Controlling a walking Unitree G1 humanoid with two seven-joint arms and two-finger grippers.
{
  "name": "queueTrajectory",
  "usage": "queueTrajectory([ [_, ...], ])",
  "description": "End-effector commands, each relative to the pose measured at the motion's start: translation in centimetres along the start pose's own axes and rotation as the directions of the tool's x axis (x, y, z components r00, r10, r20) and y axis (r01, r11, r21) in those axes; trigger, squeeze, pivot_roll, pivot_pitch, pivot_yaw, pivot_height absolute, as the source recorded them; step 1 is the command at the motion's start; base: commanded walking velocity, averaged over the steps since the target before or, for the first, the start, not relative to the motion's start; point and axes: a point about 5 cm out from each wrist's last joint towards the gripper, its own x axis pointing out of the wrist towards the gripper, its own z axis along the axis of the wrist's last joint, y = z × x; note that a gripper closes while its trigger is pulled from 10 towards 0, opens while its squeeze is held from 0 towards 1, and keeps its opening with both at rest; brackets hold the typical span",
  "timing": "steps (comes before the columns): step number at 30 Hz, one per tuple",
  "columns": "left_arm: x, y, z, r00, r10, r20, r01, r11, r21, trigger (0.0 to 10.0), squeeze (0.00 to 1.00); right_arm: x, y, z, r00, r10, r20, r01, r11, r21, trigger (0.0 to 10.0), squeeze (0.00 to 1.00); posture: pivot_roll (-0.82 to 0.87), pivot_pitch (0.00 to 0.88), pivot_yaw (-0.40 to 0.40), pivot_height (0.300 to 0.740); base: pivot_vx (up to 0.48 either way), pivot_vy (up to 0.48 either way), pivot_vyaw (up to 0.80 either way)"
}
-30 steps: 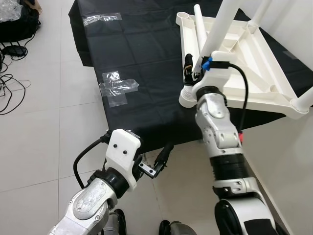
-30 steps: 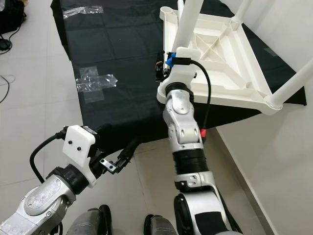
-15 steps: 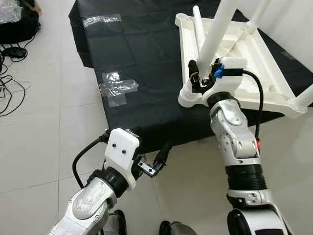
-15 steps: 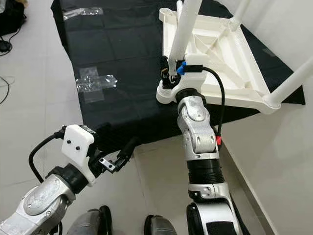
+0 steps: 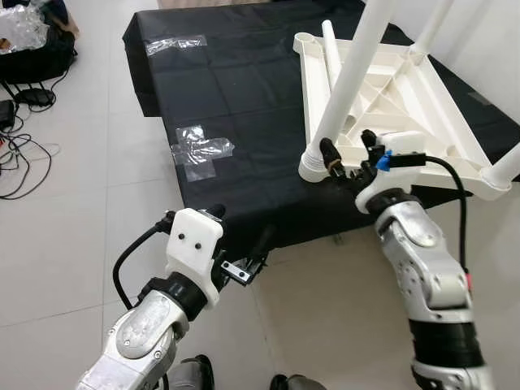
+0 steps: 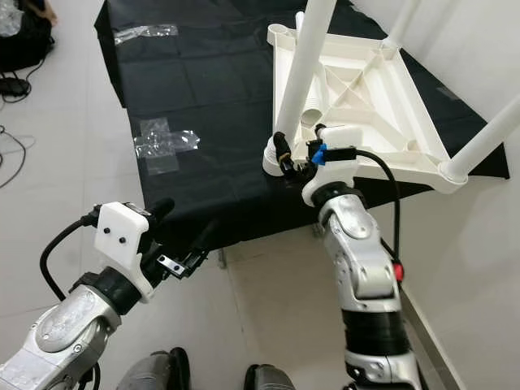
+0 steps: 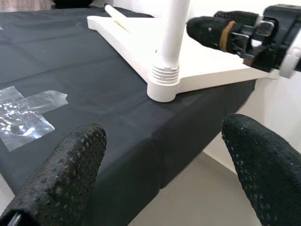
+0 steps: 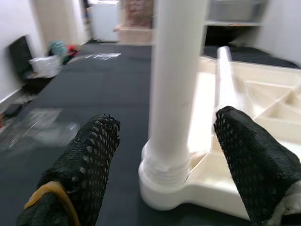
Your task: Building children table
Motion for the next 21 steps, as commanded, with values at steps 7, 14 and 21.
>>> queueTrajectory([
  [7,-0.2,3.7,1.2,0.960,0.269,0.071,-0.275,0.957,0.090,10.0,0.00,-2.4,-3.2,-0.1,0.989,-0.145,0.003,0.145,0.989,-0.036,10.0,0.00,0.06,0.143,-0.077,0.740,0.000,0.000,0.00],
  [14,-0.3,5.1,2.0,0.933,0.342,0.108,-0.354,0.927,0.120,10.0,0.00,-2.1,-3.3,0.4,0.984,-0.177,0.014,0.177,0.984,-0.028,10.0,0.00,0.06,0.141,-0.074,0.740,0.000,0.000,-0.57],
  [21,-0.3,7.0,3.0,0.897,0.412,0.163,-0.438,0.881,0.182,10.0,0.00,-1.4,-4.4,2.4,0.954,-0.283,0.094,0.288,0.956,-0.048,10.0,0.00,0.06,0.137,-0.072,0.740,0.305,0.000,0.00],
])
